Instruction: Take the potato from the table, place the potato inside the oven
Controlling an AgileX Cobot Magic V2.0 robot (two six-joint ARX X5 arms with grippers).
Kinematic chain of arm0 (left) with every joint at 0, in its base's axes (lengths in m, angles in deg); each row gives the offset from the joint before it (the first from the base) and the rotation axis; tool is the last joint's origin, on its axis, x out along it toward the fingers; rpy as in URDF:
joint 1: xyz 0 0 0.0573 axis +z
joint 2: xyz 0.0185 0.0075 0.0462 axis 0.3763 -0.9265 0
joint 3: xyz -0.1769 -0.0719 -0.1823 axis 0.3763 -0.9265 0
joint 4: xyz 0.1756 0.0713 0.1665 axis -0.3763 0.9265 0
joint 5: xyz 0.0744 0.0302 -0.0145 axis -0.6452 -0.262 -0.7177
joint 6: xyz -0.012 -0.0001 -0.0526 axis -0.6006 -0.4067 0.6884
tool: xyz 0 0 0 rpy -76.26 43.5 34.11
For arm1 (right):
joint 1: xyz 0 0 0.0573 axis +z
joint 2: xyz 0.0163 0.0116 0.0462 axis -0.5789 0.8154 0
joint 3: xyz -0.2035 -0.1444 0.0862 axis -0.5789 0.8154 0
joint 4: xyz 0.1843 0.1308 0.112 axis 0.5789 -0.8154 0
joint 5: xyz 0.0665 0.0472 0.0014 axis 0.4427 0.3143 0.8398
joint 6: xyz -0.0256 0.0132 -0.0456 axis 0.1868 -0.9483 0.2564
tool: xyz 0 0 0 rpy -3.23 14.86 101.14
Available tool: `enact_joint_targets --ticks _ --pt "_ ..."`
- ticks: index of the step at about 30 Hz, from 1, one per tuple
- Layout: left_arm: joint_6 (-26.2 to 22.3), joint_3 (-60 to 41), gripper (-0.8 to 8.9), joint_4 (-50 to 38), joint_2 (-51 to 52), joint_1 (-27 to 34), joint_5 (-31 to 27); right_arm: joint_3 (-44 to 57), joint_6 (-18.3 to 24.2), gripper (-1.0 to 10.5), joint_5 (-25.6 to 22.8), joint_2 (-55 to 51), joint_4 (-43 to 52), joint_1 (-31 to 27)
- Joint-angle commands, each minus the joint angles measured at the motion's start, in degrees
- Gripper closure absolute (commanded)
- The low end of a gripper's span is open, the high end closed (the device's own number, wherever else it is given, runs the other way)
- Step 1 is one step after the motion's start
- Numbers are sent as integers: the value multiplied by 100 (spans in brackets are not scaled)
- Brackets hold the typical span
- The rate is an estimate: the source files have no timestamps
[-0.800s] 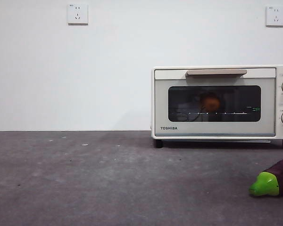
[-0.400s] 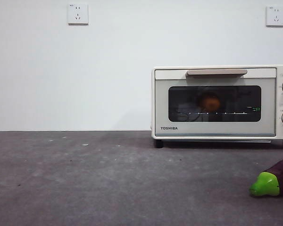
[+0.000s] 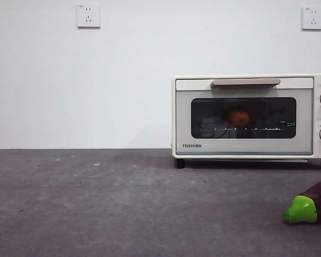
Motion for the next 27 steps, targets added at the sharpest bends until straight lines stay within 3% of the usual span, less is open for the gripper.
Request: enact_joint_targets --ticks 1,27 --pt "-79 -57 816 -28 -11 20 -11 59 0 945 13 -13 26 -2" --pt "-79 -57 816 -28 -11 20 -13 59 2 945 -52 -7 31 -2"
